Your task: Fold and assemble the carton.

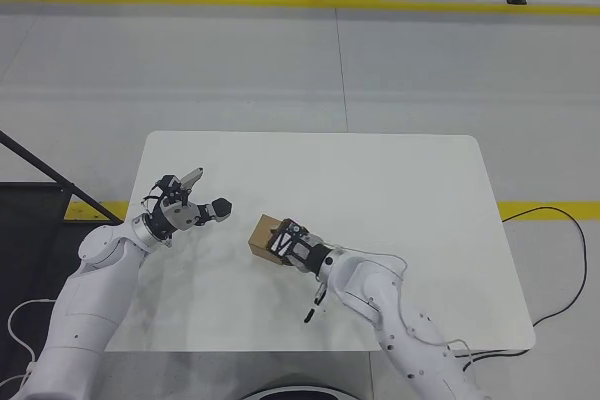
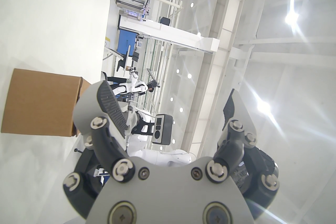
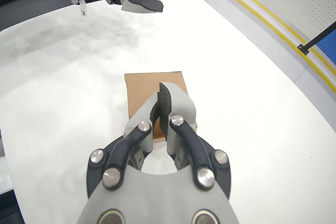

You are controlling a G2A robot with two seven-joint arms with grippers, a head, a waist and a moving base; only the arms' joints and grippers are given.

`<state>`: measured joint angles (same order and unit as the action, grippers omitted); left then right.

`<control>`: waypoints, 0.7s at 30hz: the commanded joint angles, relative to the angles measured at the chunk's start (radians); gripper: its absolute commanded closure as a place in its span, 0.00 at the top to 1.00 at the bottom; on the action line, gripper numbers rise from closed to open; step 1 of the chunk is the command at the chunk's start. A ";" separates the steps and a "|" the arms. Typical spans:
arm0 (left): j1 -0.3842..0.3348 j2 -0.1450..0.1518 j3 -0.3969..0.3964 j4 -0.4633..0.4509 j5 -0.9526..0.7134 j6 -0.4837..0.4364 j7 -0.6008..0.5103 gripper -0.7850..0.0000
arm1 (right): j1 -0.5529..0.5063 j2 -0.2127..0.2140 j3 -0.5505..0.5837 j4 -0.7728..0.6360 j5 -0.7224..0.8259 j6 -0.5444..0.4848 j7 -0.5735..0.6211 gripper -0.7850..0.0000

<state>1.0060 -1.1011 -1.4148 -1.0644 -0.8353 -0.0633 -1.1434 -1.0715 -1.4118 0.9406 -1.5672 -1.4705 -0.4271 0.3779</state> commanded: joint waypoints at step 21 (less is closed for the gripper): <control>0.000 0.000 0.000 0.000 0.000 0.000 0.000 1.00 | -0.030 0.006 -0.019 -0.040 -0.091 0.029 -0.085 0.00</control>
<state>1.0060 -1.1011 -1.4148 -1.0644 -0.8353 -0.0633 -1.1434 -1.0904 -1.4086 0.9160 -1.5926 -1.5524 -0.4037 0.3145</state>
